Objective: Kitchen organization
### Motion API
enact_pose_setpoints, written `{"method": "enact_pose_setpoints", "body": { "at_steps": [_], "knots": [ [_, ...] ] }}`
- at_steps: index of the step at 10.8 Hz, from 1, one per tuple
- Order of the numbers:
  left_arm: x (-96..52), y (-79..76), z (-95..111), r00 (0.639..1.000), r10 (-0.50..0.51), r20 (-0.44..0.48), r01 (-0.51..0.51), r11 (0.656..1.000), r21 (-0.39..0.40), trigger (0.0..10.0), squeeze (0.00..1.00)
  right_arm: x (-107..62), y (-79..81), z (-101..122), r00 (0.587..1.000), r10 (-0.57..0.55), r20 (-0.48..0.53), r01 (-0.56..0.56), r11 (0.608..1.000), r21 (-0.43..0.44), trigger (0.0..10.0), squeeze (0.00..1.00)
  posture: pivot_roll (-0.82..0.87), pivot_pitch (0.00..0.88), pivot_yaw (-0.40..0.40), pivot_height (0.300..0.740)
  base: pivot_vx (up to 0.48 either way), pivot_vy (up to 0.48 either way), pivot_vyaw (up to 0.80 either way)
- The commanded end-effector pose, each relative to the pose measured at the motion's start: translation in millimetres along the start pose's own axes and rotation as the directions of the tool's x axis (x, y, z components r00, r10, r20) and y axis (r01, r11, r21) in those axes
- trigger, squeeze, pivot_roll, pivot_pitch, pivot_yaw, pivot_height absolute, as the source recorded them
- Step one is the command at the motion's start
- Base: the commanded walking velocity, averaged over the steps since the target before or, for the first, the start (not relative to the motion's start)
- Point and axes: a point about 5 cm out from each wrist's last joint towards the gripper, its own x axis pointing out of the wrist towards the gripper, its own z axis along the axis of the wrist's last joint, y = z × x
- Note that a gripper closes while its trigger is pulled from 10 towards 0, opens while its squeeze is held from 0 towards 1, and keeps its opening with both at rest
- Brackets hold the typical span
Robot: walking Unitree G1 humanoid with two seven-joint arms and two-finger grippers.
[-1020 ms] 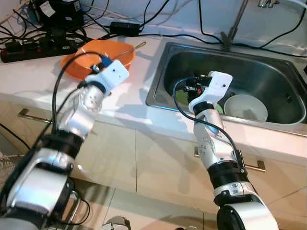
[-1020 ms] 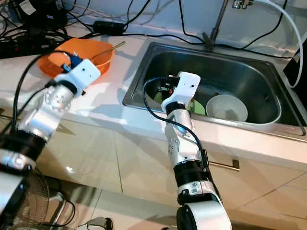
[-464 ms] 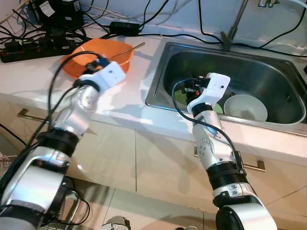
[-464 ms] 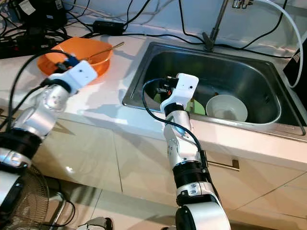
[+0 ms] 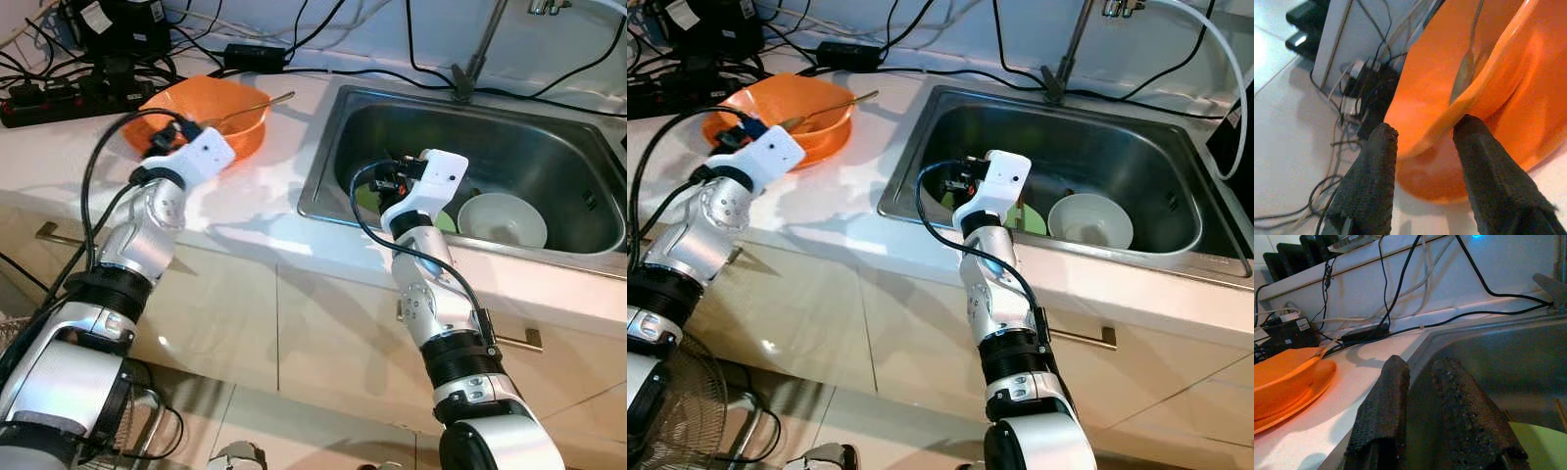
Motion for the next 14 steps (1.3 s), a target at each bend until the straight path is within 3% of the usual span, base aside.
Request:
{"method": "enact_pose_setpoints", "body": {
  "at_steps": [1,2,3,4,6,7,9,10,12,14],
  "knots": [
    [2.0,9.2,-2.7,0.999,0.037,-0.025,-0.037,0.999,-0.003,10.0,0.00,-1.6,-4.3,-0.2,1.000,-0.010,-0.008,0.010,1.000,0.002,10.0,0.00,0.10,0.038,-0.042,0.740,0.000,0.000,0.00],
    [1.7,12.6,-5.0,0.998,0.057,-0.035,-0.058,0.998,-0.032,10.0,0.00,-1.4,-3.9,-0.1,1.000,-0.010,-0.009,0.010,1.000,0.001,10.0,0.00,0.09,0.044,-0.039,0.740,0.000,0.000,0.00],
    [-2.8,11.3,4.9,0.999,0.034,0.030,-0.029,0.987,-0.156,10.0,0.00,-1.6,-3.6,0.2,1.000,-0.011,-0.006,0.011,1.000,0.003,10.0,0.00,0.09,0.048,-0.038,0.740,0.000,0.000,0.00],
    [-15.6,6.2,13.0,0.995,-0.003,0.098,0.023,0.978,-0.208,10.0,0.00,-2.8,-4.0,0.3,1.000,-0.013,-0.004,0.013,1.000,0.005,10.0,0.00,0.09,0.055,-0.037,0.740,0.000,0.000,0.00],
    [-44.0,0.1,12.6,0.989,-0.030,0.147,0.065,0.968,-0.243,10.0,0.00,-4.9,-4.8,-1.8,1.000,-0.014,-0.013,0.014,1.000,0.007,10.0,0.00,0.10,0.072,-0.046,0.740,0.000,0.000,0.00],
    [-49.3,-0.5,11.5,0.988,-0.045,0.146,0.080,0.965,-0.248,10.0,0.00,-4.8,-3.2,-3.0,1.000,-0.010,-0.018,0.010,1.000,0.011,10.0,0.00,0.11,0.073,-0.047,0.740,0.000,0.000,0.00],
    [-55.4,-2.0,12.1,0.985,-0.108,0.138,0.133,0.973,-0.188,10.0,0.00,-4.5,0.4,-3.8,1.000,0.003,-0.021,-0.003,1.000,0.017,10.0,0.00,0.11,0.073,-0.049,0.740,0.000,0.000,0.00],
    [-57.3,-12.3,10.1,0.970,-0.213,0.119,0.221,0.974,-0.051,10.0,0.00,-4.7,0.1,-4.7,1.000,0.002,-0.027,-0.002,1.000,0.021,10.0,0.00,0.11,0.074,-0.050,0.740,0.000,0.000,0.00],
    [-51.7,-21.2,14.9,0.950,-0.290,0.119,0.287,0.957,0.037,10.0,0.00,-4.0,0.2,-4.1,1.000,0.004,-0.027,-0.003,1.000,0.024,10.0,0.00,0.11,0.072,-0.048,0.740,0.000,0.000,0.00],
    [-39.7,-17.3,20.5,0.945,-0.306,0.112,0.290,0.947,0.136,10.0,0.00,-4.3,0.1,-4.4,1.000,0.002,-0.027,-0.001,1.000,0.025,10.0,0.00,0.10,0.068,-0.041,0.740,0.000,0.000,0.00]
  ]
}}
